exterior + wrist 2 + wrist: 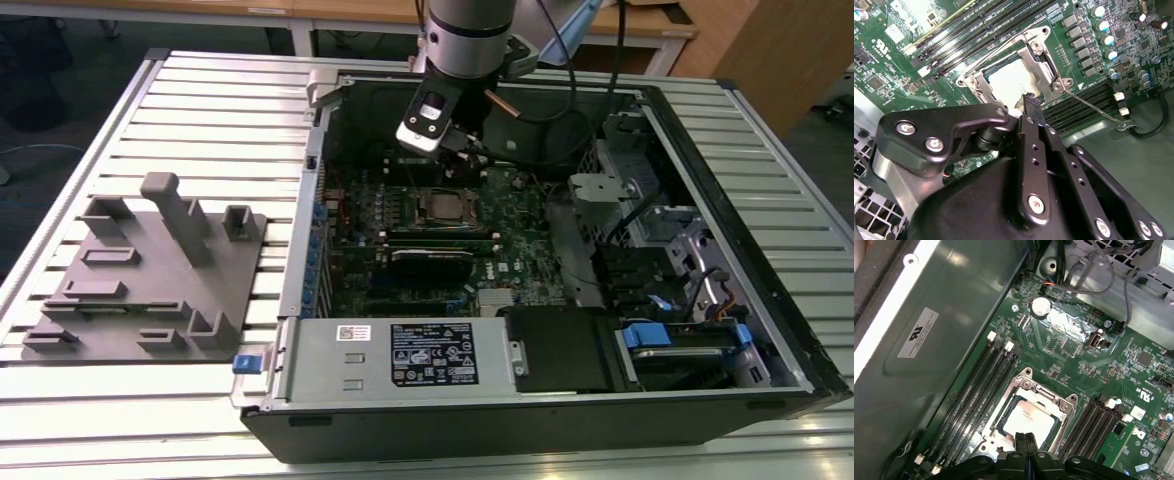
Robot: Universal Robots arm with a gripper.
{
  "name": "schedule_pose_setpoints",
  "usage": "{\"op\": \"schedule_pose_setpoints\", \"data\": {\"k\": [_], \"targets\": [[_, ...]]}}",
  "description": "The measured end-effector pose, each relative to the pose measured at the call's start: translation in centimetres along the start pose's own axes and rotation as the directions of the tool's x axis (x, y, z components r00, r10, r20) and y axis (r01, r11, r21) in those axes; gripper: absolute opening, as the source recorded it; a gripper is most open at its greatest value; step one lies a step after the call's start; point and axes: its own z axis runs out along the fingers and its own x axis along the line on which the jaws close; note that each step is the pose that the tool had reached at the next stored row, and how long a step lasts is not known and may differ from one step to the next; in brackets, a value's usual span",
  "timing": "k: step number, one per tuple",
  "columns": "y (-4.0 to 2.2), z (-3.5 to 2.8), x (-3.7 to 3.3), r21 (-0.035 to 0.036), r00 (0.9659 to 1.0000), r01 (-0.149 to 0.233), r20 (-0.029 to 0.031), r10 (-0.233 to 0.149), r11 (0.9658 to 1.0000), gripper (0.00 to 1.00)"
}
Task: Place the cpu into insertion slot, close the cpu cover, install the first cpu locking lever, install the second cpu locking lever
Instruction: 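Close the cpu cover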
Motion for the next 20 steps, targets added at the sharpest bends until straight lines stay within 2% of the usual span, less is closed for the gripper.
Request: {"op": "schedule_pose_setpoints", "data": {"k": [4, 10, 20], "targets": [[0.00, 0.00, 0.00, 0.0001, 1.0000, 0.003, -0.0002, -0.003, 1.0000, 0.11], [0.00, 0.00, 0.00, 0.0012, 0.9990, 0.044, -0.0019, -0.044, 0.9990, 0.11], [0.00, 0.00, 0.00, 0.0017, 0.9985, 0.055, -0.0023, -0.055, 0.9985, 0.11]]}}
